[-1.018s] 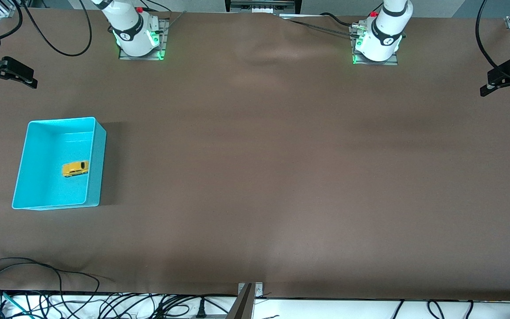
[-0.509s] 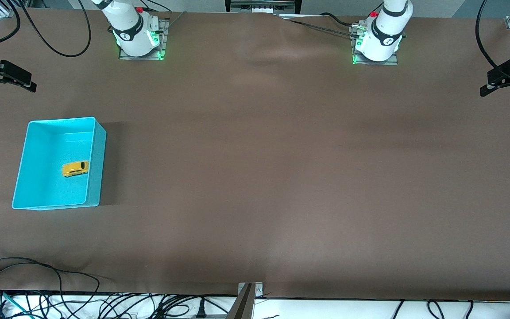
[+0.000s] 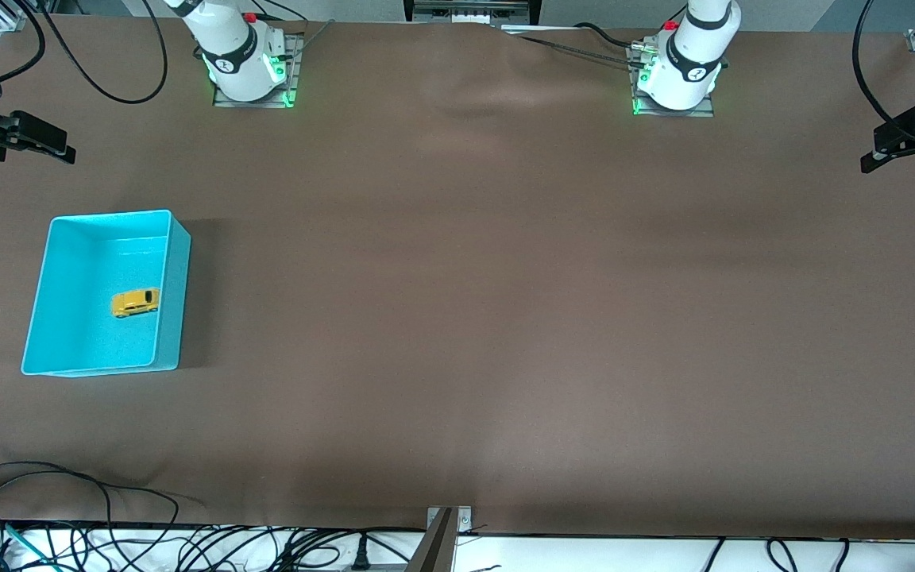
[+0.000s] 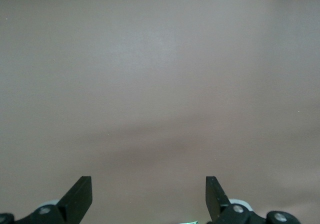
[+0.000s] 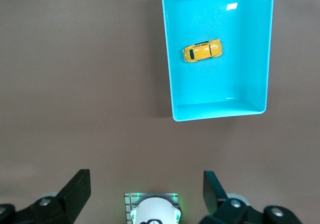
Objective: Wind up and store yellow beetle car
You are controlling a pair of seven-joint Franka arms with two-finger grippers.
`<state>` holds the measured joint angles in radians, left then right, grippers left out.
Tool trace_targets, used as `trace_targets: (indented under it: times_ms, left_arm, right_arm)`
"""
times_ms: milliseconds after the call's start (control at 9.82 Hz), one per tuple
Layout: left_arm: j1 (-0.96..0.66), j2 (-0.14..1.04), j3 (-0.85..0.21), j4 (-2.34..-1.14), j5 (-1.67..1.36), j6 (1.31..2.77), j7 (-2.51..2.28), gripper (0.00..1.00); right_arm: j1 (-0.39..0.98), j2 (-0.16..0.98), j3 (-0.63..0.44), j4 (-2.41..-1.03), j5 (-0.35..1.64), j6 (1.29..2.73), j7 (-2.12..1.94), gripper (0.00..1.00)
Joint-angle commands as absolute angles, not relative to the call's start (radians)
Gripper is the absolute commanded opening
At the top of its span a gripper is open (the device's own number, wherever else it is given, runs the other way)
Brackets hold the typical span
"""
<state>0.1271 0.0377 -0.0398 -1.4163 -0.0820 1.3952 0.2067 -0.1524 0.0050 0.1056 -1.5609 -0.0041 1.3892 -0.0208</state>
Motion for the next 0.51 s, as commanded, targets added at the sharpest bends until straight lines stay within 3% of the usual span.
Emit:
trace_targets:
  times_ms: [0,407]
  left_arm:
    - [0.126,0.055,-0.040,-1.388,-0.083,1.391,0.215,1.00]
    - [0.123,0.058,-0.041,-1.388,-0.083,1.391,0.215,1.00]
  right_arm:
    - [-0.155,0.008,0.107,-1.562,0.014,1.379,-0.020,1.00]
    - [-0.155,0.012,0.107,-1.560,0.008,1.371,-0.025,1.00]
